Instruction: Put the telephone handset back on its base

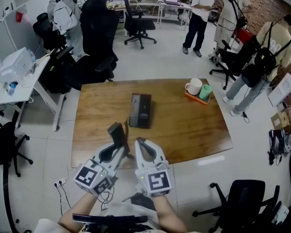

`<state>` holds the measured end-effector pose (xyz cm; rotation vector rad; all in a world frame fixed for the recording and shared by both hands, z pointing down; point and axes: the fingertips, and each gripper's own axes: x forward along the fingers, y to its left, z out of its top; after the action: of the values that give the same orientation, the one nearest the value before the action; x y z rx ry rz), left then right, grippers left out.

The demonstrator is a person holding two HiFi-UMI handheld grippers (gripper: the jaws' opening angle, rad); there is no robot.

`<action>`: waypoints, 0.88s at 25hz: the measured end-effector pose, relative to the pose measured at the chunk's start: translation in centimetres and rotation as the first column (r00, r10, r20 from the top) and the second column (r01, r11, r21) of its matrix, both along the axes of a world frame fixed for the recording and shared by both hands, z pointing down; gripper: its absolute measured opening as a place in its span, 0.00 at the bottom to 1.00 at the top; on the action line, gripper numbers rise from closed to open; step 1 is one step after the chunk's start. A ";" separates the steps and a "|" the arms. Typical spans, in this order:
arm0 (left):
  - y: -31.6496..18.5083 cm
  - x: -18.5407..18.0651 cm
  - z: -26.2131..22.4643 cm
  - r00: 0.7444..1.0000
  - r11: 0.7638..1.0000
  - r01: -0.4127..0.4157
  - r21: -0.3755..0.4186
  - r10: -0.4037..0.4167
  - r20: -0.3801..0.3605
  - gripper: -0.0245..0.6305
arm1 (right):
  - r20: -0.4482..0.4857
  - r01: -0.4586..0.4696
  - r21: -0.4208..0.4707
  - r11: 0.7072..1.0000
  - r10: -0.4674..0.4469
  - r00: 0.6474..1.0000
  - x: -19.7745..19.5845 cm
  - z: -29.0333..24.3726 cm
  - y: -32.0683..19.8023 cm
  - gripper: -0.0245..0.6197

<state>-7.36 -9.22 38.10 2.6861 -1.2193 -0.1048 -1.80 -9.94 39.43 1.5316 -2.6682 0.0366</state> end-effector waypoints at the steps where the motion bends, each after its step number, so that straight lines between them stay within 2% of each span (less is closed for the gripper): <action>1: -0.4 0.2 0.0 1.000 1.000 0.012 0.004 -0.012 0.008 0.14 | -0.005 0.004 0.002 1.000 -0.004 1.000 0.0 0.1 -0.4 0.05; 6: -2.9 0.8 1.1 0.997 0.998 0.062 0.000 -0.062 0.045 0.14 | -0.009 0.023 -0.004 1.000 -0.023 1.000 0.4 0.9 -2.4 0.05; 22: -12.2 2.7 5.7 0.998 0.997 -0.007 -0.079 0.013 0.068 0.14 | -0.036 0.015 -0.056 0.998 -0.017 0.999 3.4 3.9 -9.3 0.05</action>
<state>-4.70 -21.37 43.80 2.6483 -1.2028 0.0367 1.57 -19.27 43.32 1.4799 -2.6288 0.0804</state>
